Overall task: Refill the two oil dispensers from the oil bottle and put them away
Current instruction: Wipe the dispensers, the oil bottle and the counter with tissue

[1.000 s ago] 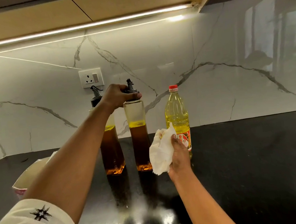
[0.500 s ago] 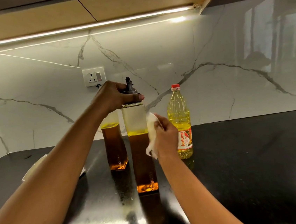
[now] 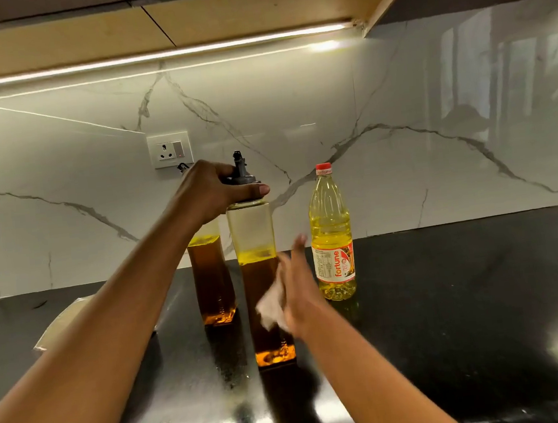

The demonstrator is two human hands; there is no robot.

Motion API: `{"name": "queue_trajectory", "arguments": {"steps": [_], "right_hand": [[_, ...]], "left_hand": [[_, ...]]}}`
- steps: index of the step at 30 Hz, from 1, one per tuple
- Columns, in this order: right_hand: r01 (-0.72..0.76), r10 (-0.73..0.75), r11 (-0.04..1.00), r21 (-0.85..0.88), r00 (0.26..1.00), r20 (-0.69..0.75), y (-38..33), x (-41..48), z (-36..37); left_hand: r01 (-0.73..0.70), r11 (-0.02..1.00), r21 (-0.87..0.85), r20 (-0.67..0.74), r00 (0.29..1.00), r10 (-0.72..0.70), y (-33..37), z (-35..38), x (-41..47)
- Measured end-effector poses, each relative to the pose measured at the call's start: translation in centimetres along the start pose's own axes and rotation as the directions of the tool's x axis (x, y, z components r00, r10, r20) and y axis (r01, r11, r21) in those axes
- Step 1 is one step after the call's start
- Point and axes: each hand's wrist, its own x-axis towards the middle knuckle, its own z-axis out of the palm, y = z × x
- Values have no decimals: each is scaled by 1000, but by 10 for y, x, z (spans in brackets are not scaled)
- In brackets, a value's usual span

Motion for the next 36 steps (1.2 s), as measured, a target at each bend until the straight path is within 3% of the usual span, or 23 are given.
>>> {"name": "queue_trajectory", "arguments": {"steps": [3, 5, 9, 11, 13, 16, 18, 20, 23, 26, 28, 33, 36], "right_hand": [[250, -245, 966, -71, 967, 72, -39, 13, 21], [261, -256, 957, -129, 965, 50, -28, 10, 17], [-113, 91, 980, -167, 987, -133, 48, -4, -20], [-191, 184, 973, -132, 981, -66, 53, -1, -22], [-81, 83, 994, -76, 996, 28, 21, 12, -13], [230, -232, 973, 36, 964, 126, -44, 19, 19], [338, -332, 940, -46, 938, 99, -54, 16, 32], [294, -295, 948, -121, 955, 10, -22, 6, 27], [84, -123, 969, -234, 980, -156, 50, 1, -4], [-139, 121, 984, -111, 981, -152, 58, 0, -14], [-77, 73, 995, -68, 995, -64, 21, 8, -5], [219, -221, 975, 24, 968, 116, -50, 20, 24], [96, -96, 995, 11, 986, 134, -11, 10, -2]], "left_hand": [[-7, 1000, 4, -22, 1000, 7, -3, -1, 0], [-14, 1000, 3, -32, 999, 14, -4, 0, -1], [-38, 999, 8, -26, 999, 38, -2, 1, -2], [-34, 999, 2, -17, 999, 34, -4, 0, -1], [-16, 999, -31, 3, 1000, 16, -6, -1, -1], [1, 989, -148, 95, 995, 13, -8, -3, 0], [31, 969, -246, 195, 981, 18, -13, -8, 1], [67, 937, -342, 276, 961, 31, -21, -13, 5], [66, 889, -453, 315, 945, 90, -35, -15, 11], [73, 852, -518, 348, 928, 132, -40, -16, 15], [96, 822, -561, 380, 912, 153, -44, -17, 17], [80, 810, -581, 421, 881, 216, -52, -17, 21], [92, 789, -608, 432, 872, 231, -55, -15, 22]]}}
